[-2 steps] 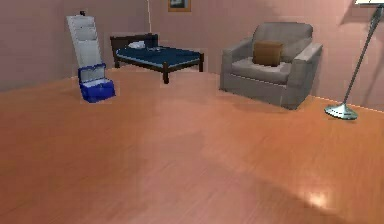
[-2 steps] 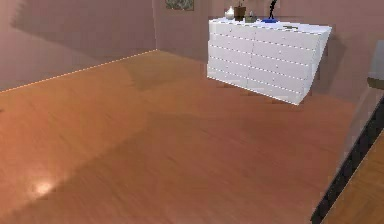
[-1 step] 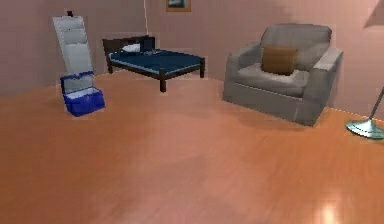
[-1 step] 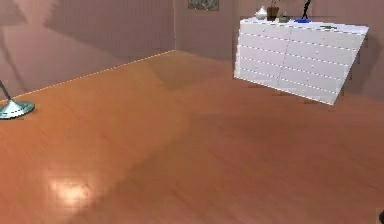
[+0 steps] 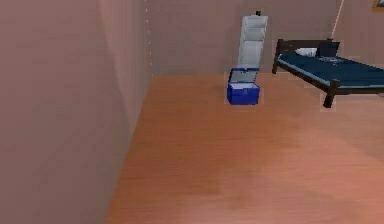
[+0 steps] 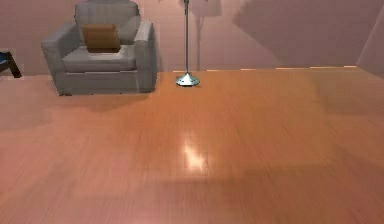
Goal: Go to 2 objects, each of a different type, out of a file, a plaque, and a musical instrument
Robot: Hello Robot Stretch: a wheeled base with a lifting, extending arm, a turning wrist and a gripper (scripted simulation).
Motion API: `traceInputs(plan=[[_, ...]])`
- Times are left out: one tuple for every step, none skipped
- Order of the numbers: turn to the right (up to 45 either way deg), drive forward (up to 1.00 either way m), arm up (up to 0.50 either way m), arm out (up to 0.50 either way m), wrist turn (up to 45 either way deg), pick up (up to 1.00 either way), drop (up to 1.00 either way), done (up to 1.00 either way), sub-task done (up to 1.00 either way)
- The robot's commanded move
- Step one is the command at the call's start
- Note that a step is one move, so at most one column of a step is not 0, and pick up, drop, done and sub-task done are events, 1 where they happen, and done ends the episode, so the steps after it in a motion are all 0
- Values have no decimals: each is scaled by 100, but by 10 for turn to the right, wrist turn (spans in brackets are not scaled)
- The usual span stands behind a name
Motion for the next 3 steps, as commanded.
traceInputs(plan=[[0, 100, 0, 0, 0, 0, 0, 0, 0], [0, 100, 0, 0, 0, 0, 0, 0, 0], [0, 100, 0, 0, 0, 0, 0, 0, 0]])
